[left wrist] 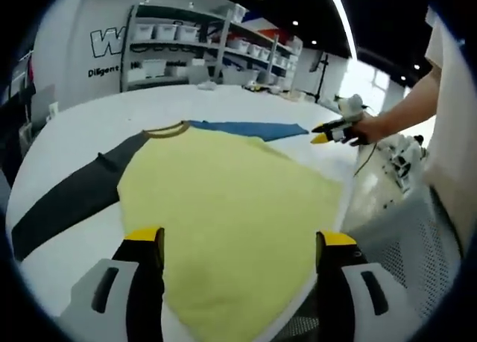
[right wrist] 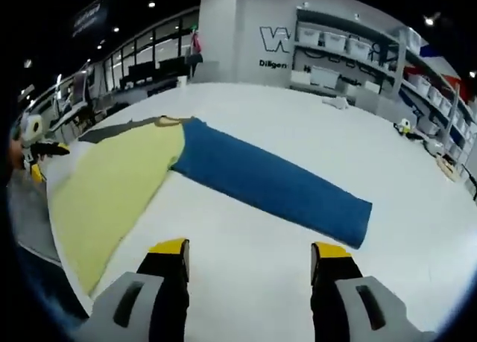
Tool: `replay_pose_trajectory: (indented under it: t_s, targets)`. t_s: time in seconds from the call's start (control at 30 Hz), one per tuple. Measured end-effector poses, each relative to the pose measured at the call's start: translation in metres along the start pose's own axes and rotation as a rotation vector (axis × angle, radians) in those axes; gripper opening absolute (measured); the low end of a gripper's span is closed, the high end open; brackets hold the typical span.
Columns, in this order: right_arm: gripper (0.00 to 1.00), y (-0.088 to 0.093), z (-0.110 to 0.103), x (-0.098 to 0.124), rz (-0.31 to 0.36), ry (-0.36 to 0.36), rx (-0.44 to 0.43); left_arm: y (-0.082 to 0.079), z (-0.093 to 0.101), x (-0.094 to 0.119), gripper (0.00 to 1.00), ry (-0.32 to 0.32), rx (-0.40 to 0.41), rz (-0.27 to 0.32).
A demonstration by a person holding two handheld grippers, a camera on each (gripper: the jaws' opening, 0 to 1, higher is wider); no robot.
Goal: Fold the garment on the visible template until the final outline fits inside the template.
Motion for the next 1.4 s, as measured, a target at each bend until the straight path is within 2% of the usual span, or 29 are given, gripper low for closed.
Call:
replay_pose_trajectory:
  t_s: [0.07,0.2,0.33,0.5,0.63,0.83,0.87,0.93,1.17,1.3,1.4]
  targets:
    - [0.57,0.0,0.018,0.003,0.006,0.033,-0.061,-0.002,-0.002,0.0,0.8,-0.012,0.014,0.0]
    - [0.41,0.001,0.055,0.01,0.012,0.118,-0.159,-0.003,-0.005,0.001,0.8,-0.036,0.012,-0.001]
    - [0.36,-0.002,0.079,0.01,0.033,0.157,-0.211,-0.003,-0.01,0.003,0.81,-0.056,0.009,-0.004]
    - [0.23,0.007,0.104,0.009,0.002,0.229,-0.287,-0.002,-0.013,0.005,0.8,-0.079,0.013,-0.008]
    - [0.21,0.007,0.1,0.006,0.003,0.241,-0.303,-0.001,-0.011,0.005,0.81,-0.096,0.025,-0.011]
    - [0.13,0.017,0.104,0.012,0.029,0.314,-0.456,0.0,-0.007,0.006,0.8,-0.106,0.032,-0.018]
    - [0.12,0.016,0.103,0.011,0.058,0.316,-0.489,0.0,-0.008,0.006,0.8,-0.11,0.037,-0.019]
    - [0.09,0.015,0.105,0.012,0.061,0.325,-0.487,0.0,-0.009,0.006,0.8,-0.117,0.039,-0.018]
    - [0.04,0.01,0.094,0.012,0.067,0.327,-0.49,0.002,-0.014,0.01,0.8,-0.142,0.05,-0.023]
    - [0.0,0.01,0.098,0.013,0.023,0.344,-0.443,0.001,-0.015,0.013,0.8,-0.157,0.053,-0.015]
    - [0.0,0.009,0.102,0.014,0.021,0.343,-0.439,0.002,-0.014,0.015,0.8,-0.167,0.064,-0.01]
Point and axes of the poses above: the point that each gripper's makers call its tool centre point, and the gripper's own axes: x roughly backward along the fingers, z roughly to its right, y roughly out of its underside, the point moved 2 cm from there along x, roughly backward along the fingers, and after that the axes turned 15 degrees about -y, right-handed, at the moved point
